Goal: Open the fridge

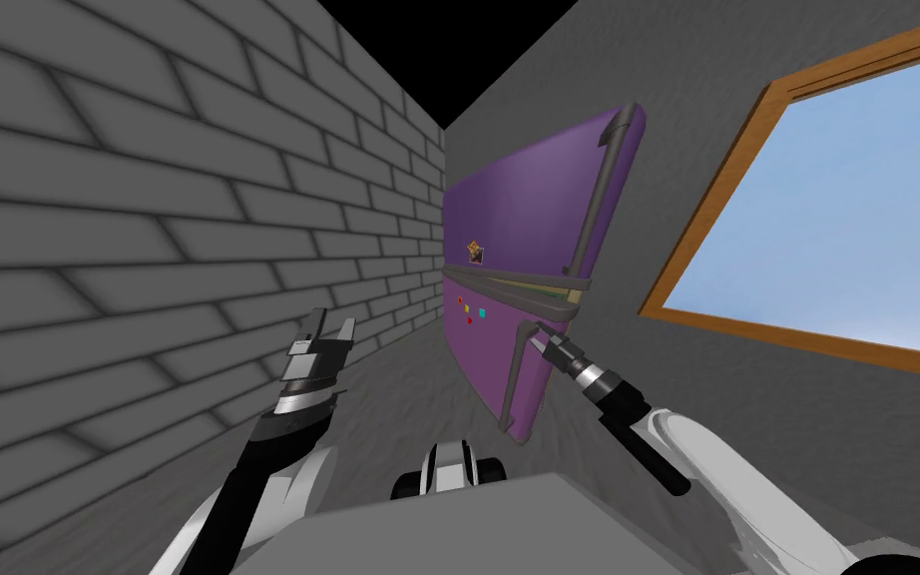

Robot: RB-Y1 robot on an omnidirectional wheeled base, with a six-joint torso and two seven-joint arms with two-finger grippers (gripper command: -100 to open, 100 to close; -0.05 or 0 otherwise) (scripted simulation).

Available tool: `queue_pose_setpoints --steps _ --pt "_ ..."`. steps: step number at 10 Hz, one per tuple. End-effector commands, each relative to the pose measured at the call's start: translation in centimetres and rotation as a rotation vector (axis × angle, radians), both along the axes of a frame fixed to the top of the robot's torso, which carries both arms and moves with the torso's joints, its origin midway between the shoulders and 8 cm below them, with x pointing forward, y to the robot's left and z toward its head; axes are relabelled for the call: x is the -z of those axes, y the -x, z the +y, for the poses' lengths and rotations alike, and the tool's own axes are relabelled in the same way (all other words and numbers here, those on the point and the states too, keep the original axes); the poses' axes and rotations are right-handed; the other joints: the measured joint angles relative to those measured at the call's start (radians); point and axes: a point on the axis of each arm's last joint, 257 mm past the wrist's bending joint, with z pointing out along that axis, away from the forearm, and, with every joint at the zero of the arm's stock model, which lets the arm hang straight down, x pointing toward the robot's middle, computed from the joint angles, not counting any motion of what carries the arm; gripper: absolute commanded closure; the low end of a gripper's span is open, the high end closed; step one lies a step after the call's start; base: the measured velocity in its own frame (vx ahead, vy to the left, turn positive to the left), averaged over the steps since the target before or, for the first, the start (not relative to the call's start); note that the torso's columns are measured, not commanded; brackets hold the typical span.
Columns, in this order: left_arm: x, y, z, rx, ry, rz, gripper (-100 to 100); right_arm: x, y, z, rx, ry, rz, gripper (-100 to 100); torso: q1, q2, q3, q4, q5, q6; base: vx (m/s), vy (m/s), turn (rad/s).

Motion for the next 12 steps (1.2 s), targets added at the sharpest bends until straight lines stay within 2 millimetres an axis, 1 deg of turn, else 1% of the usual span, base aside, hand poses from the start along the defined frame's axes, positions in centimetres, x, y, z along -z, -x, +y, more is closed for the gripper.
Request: queue_pose_setpoints --steps 1,2,3,4,5,6,8,9,11,12 --pt "0.0 0.0 0.0 0.000 0.000 0.000 0 -1.1 0.1 -0.5 -0.001 0.003 -0.007 -100 0.001 0.001 0.000 0.000 0.000 0.004 0.046 0.020 -0.099" --pt "0.0 0.0 0.0 0.000 0.000 0.000 0 -0.8 0.2 -0.3 0.000 0.006 -0.007 -100 0.005 0.004 0.002 0.002 0.002 0.005 0.019 0.008 -0.097" --pt "0.0 0.0 0.0 0.000 0.000 0.000 0 -1.0 0.2 -0.5 0.005 0.006 -0.008 100 0.005 0.008 0.005 0.003 0.002 0.002 -0.029 -0.005 -0.051" --pt "0.0 0.0 0.0 0.000 0.000 0.000 0 -0.7 0.4 -1.4 0.030 0.005 -0.001 100 0.004 0.015 0.008 0.009 0.005 0.004 -0.021 0.140 -0.106" --pt "0.0 0.0 0.0 0.000 0.000 0.000 0 -0.8 0.4 -2.1 0.052 0.005 -0.004 100 0.013 0.022 0.012 0.013 0.009 0.007 -0.017 0.321 -0.135" --pt "0.0 0.0 0.0 0.000 0.001 0.000 0 -0.8 0.4 -2.1 0.052 0.005 -0.004 100 0.021 0.025 0.014 0.012 0.011 0.006 -0.030 0.309 -0.069" --pt "0.0 0.0 0.0 0.000 0.001 0.000 0 -1.0 0.5 -3.5 0.095 0.006 -0.008 100 0.011 0.020 0.010 0.014 0.010 0.004 -0.026 0.333 -0.079" --pt "0.0 0.0 0.0 0.000 0.001 0.000 0 -1.0 0.5 -3.5 0.095 0.006 -0.008 100 0.011 0.021 0.010 0.014 0.010 0.005 -0.061 0.319 -0.054" --pt "0.0 0.0 0.0 0.000 0.001 0.000 0 -1.3 0.7 -5.0 0.138 0.006 -0.013 100 0.005 0.019 0.009 0.014 0.009 0.005 -0.001 0.312 -0.082" --pt "0.0 0.0 0.0 0.000 0.001 0.000 0 -1.3 0.7 -5.0 0.138 0.006 -0.013 100 0.008 0.018 0.008 0.013 0.010 0.005 -0.027 0.293 -0.054"
